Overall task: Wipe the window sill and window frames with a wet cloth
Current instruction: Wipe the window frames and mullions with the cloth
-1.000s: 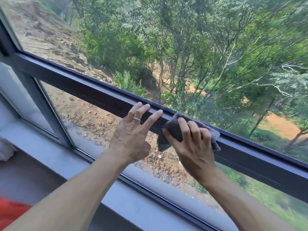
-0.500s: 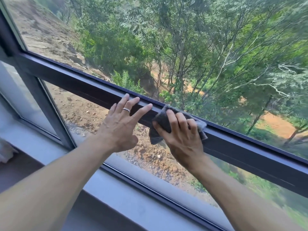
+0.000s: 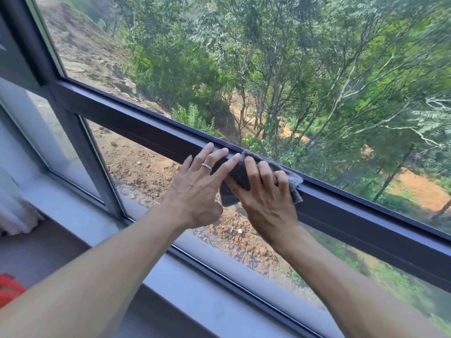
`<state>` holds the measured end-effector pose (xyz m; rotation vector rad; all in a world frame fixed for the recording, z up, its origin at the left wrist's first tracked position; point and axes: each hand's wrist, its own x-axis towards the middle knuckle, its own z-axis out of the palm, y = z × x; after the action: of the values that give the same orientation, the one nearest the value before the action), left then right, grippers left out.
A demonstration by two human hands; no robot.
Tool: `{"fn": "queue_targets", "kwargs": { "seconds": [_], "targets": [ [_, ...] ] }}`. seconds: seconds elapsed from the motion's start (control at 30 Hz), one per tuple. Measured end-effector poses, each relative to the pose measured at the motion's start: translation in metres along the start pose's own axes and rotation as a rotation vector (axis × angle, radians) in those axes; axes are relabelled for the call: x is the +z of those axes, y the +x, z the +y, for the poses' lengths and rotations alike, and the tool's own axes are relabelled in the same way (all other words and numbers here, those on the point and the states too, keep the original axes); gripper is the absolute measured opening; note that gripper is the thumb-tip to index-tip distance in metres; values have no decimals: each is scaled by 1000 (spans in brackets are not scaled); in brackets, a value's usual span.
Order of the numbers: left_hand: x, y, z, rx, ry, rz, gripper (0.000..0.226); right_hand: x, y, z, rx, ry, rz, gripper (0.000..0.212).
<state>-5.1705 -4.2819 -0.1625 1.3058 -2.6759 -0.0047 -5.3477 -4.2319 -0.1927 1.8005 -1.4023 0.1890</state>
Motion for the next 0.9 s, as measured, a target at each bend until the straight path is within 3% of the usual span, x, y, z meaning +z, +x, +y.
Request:
{"fn": "queue_targets", "kwargs": {
  "seconds": [0.17,0.33,0.5,0.67,0.77,0.9],
  "targets": [
    [-2,1,-22,-104,-11,147,100,-8,-25,23,-55,51,12,55],
    [1,7,-59,-183,-6,49,102,1,8,5,-110,11,-3,59],
    [-1,4,-58,-177,-88,76,93,7,59,-40,-67,77,-40,56],
    [4,4,-64,-139,-36,40,105,0,17,-3,-120,87,26,53],
    [2,5,-66,-116,-41,30,103,7,29,-16,-73,8,35,50],
    [-5,1,-79,-14,-60,185,89,13,71,-56,6,36,33,54]
  ]
}}
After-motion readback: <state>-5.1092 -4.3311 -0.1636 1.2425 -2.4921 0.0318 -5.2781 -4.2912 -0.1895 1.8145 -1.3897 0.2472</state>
